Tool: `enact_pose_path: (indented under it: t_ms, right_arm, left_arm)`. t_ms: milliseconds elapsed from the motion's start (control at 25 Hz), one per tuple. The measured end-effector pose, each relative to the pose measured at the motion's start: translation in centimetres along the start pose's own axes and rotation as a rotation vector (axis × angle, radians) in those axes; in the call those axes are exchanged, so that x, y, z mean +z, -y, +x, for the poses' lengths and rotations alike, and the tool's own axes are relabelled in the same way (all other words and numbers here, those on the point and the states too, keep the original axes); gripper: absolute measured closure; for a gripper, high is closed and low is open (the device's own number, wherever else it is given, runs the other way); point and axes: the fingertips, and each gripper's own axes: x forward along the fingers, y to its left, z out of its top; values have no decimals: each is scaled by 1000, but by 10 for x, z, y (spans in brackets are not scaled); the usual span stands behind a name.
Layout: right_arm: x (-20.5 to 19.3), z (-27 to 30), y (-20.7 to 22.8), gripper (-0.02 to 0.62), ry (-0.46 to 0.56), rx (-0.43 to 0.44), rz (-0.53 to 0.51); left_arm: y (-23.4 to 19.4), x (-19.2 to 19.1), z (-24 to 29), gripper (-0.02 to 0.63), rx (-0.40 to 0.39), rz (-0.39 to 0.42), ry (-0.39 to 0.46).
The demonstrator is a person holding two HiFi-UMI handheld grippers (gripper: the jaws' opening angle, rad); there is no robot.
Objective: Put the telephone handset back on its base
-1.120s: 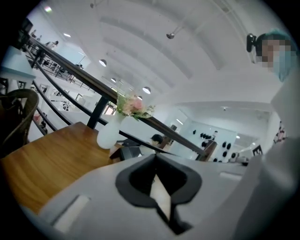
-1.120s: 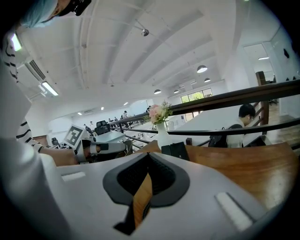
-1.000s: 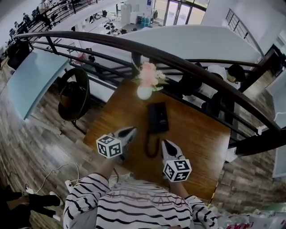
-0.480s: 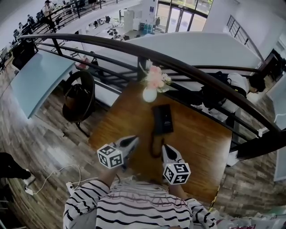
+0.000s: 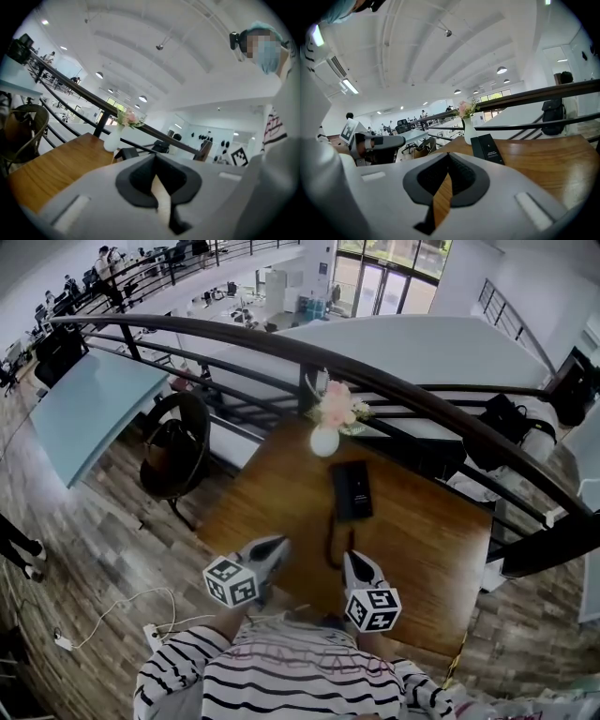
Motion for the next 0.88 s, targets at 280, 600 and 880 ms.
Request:
enact_pose_path:
  t_ms: [280, 600, 880]
  right_arm:
    - [-9, -9, -5, 595, 10, -31, 8]
    - [-14, -27, -5, 595, 6, -59, 8]
    - [-11, -32, 1, 595, 0, -72, -12]
  left_arm:
    - [2, -3, -23, 604, 9, 3, 7]
    - [17, -4, -36, 604, 11, 19, 14]
    - [21, -6, -33, 604, 17, 20, 23]
